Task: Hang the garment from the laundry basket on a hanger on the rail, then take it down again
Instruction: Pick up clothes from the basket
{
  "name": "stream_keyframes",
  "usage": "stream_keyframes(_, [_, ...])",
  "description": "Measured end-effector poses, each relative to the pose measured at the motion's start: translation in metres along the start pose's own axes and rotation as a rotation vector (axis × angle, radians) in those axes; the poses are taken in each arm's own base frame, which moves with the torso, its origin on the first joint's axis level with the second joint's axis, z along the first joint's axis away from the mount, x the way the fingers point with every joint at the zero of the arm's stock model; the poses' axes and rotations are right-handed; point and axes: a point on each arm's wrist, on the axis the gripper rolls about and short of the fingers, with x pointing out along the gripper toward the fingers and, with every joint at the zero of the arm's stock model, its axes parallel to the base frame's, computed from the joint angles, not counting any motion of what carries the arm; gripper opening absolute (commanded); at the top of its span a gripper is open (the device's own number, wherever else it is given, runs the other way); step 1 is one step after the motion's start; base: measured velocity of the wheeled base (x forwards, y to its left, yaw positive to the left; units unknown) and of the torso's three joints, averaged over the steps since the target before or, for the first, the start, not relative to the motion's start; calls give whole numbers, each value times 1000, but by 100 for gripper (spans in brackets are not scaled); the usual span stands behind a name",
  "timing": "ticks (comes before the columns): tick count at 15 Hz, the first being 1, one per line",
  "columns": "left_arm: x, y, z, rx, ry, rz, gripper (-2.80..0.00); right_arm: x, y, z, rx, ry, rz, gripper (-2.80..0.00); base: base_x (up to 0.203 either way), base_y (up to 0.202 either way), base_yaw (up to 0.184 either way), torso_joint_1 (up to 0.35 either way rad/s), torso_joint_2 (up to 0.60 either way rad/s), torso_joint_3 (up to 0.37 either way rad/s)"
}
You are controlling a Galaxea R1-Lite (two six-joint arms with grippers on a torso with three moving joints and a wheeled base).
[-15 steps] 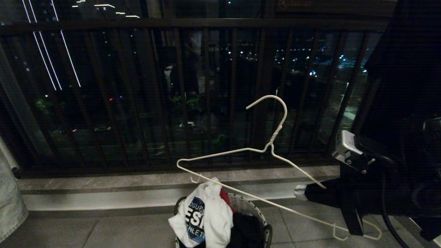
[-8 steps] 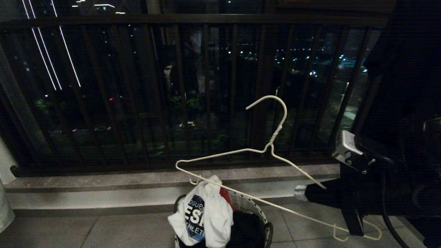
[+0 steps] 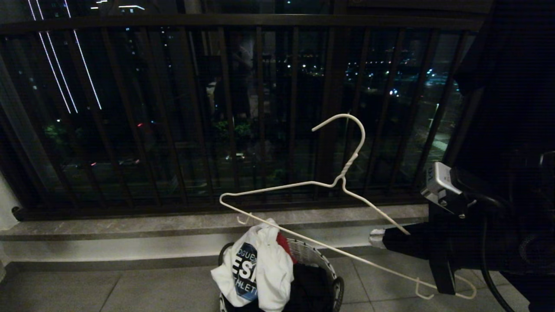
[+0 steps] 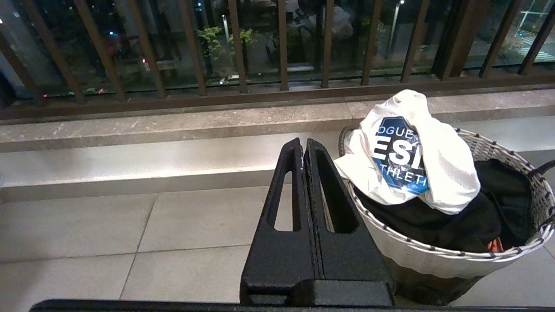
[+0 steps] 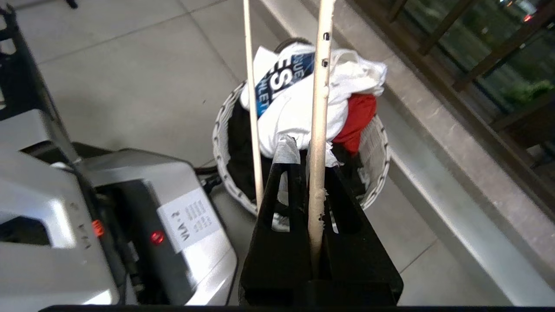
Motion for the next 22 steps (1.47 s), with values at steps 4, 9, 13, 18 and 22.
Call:
stream_keyframes(4, [0,0,0,0,0,0,-280,2,1,-5,-14,-24,-13,-280,0,0,0,0,0,0])
stream_keyframes(9, [0,0,0,0,0,0,-280,5,0,-8,-6,-11,-8,-280,0,0,0,0,0,0])
stream_keyframes(13, [0,0,0,0,0,0,-280,12,-2,-10,4,9,-2,-280,0,0,0,0,0,0])
stream_keyframes(18, [0,0,0,0,0,0,-280,12,-8,-8,4,-8,-30,-280,0,0,0,0,0,0])
stream_keyframes(22, [0,0,0,0,0,0,-280,11,-11,-8,2,-21,-44,-280,0,0,0,0,0,0])
